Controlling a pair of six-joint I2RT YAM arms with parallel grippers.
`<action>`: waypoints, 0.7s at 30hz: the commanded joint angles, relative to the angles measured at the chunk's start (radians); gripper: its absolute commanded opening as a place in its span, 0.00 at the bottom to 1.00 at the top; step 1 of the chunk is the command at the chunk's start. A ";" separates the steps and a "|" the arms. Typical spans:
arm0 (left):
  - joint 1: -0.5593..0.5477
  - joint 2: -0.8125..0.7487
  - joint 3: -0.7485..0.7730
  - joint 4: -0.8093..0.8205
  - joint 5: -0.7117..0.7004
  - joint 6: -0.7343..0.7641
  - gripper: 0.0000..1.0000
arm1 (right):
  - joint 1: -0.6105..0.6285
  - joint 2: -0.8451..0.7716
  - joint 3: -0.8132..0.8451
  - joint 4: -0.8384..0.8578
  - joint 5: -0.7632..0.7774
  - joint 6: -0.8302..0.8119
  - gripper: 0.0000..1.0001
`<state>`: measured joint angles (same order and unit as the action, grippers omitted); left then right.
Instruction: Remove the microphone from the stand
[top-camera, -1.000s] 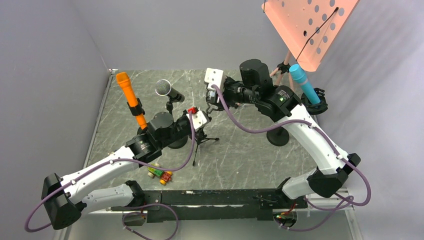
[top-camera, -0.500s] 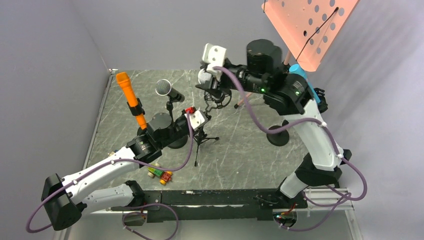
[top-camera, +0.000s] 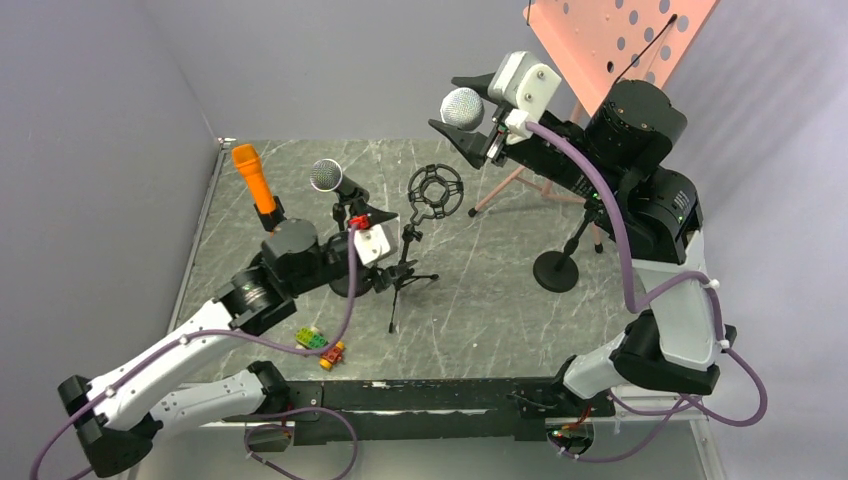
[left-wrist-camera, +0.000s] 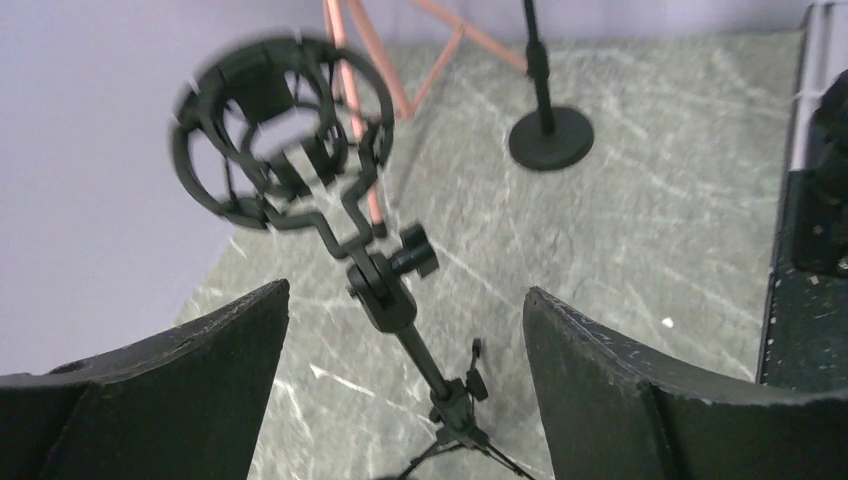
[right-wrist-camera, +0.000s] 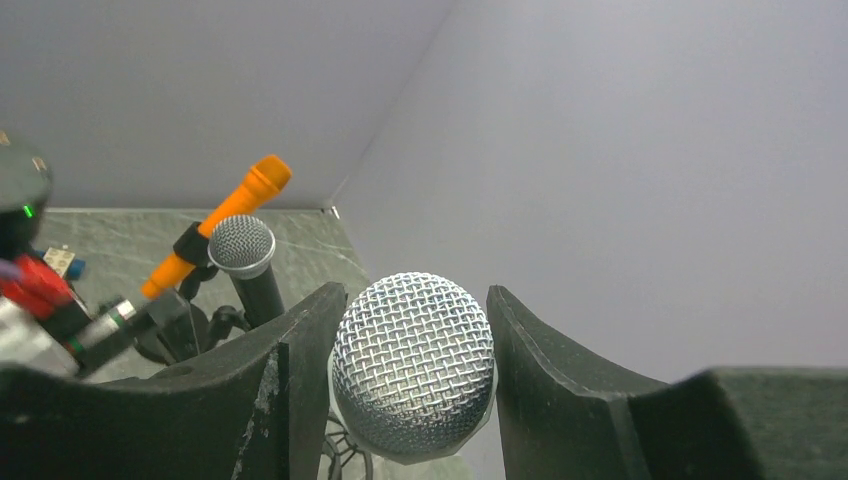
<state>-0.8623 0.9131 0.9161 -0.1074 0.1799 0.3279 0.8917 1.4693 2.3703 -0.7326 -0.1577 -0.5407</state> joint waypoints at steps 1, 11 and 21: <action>0.002 -0.053 0.142 -0.093 0.138 0.046 0.91 | 0.001 -0.024 0.008 -0.008 0.041 0.018 0.00; 0.002 0.174 0.431 0.068 0.214 -0.023 0.92 | 0.001 -0.069 0.008 -0.048 -0.050 0.167 0.00; -0.018 0.422 0.651 0.192 0.181 -0.133 0.77 | 0.000 -0.064 0.014 -0.030 -0.080 0.211 0.00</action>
<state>-0.8722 1.3293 1.5066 0.0044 0.3573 0.2302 0.8917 1.4254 2.3741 -0.8177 -0.2276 -0.3634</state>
